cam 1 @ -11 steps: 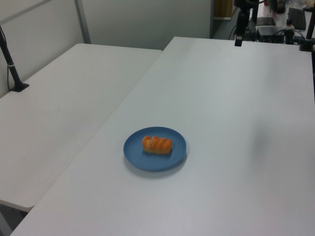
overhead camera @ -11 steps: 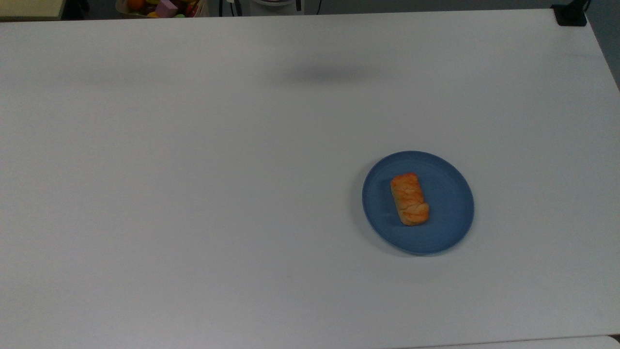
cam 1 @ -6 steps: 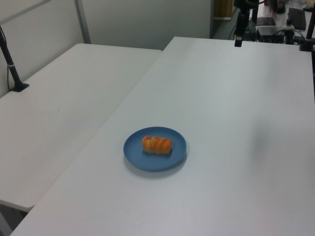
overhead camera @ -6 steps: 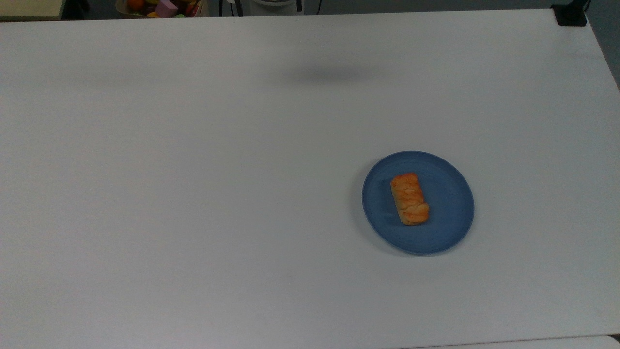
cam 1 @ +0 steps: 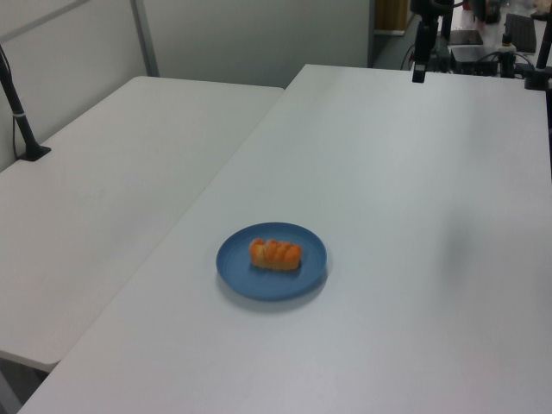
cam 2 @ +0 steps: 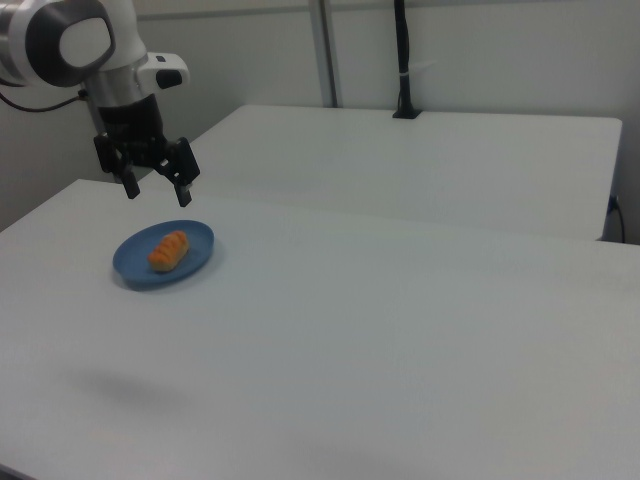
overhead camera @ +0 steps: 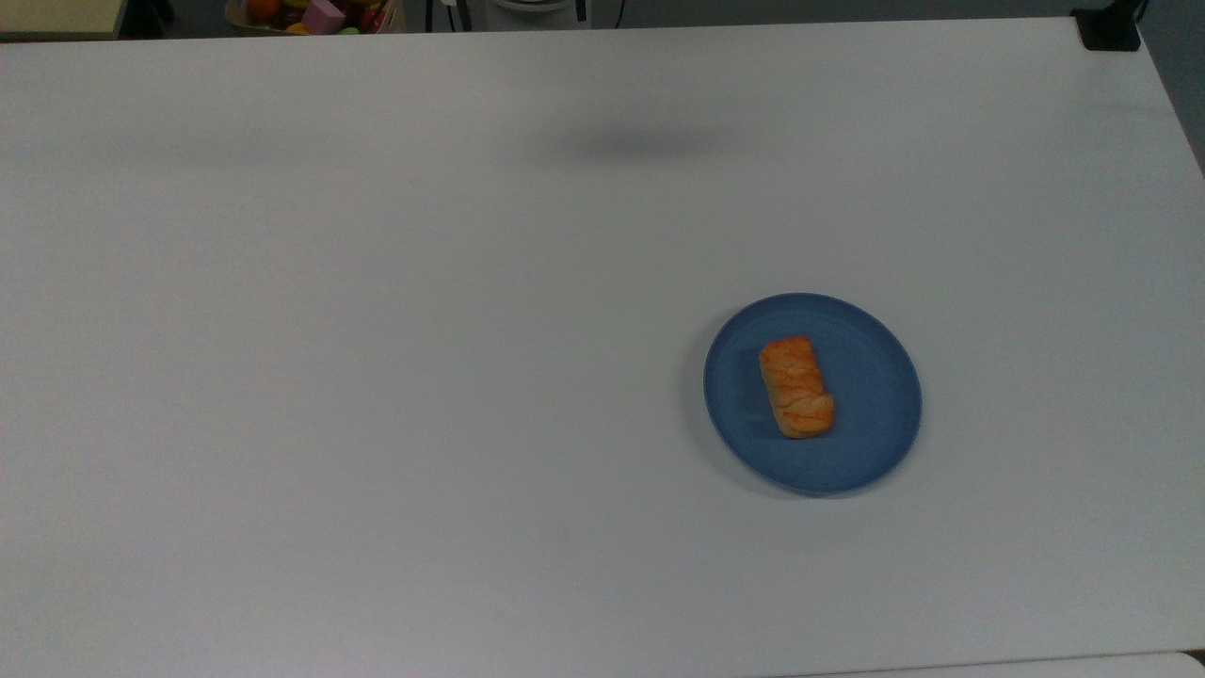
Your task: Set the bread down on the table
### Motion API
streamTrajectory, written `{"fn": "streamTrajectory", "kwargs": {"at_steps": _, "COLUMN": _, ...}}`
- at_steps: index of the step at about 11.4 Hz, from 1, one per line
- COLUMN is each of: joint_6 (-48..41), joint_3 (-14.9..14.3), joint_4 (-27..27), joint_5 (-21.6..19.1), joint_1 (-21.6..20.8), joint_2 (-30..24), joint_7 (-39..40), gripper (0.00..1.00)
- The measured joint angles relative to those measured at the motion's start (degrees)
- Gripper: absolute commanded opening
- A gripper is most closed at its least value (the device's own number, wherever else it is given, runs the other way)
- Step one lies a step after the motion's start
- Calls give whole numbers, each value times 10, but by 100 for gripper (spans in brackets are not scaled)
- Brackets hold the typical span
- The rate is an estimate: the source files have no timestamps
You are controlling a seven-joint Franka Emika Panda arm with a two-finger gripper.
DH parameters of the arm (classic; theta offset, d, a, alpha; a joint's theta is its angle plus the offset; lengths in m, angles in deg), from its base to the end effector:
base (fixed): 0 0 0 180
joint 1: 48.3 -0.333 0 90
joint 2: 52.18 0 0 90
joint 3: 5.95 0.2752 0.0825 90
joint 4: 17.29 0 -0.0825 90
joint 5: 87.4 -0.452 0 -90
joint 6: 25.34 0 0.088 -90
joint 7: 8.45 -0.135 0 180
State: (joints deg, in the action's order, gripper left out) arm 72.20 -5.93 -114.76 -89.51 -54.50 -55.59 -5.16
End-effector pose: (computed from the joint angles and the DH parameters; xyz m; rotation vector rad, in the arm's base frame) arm 0.6146 0.0715 0.5336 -3.0918 -0.2514 -0.0928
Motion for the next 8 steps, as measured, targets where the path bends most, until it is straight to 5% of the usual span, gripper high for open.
{"fn": "streamTrajectory", "kwargs": {"at_steps": 5, "joint_6": -21, "joint_3": 6, "joint_4": 1, "joint_5": 0, "joint_1": -3, "joint_2": 7, "joint_7": 10, "gripper": 100}}
{"fn": "streamTrajectory", "kwargs": {"at_steps": 8, "joint_6": -20, "joint_3": 8, "joint_4": 69, "joint_5": 0, "joint_1": -34, "joint_2": 75, "joint_7": -3, "gripper": 100}}
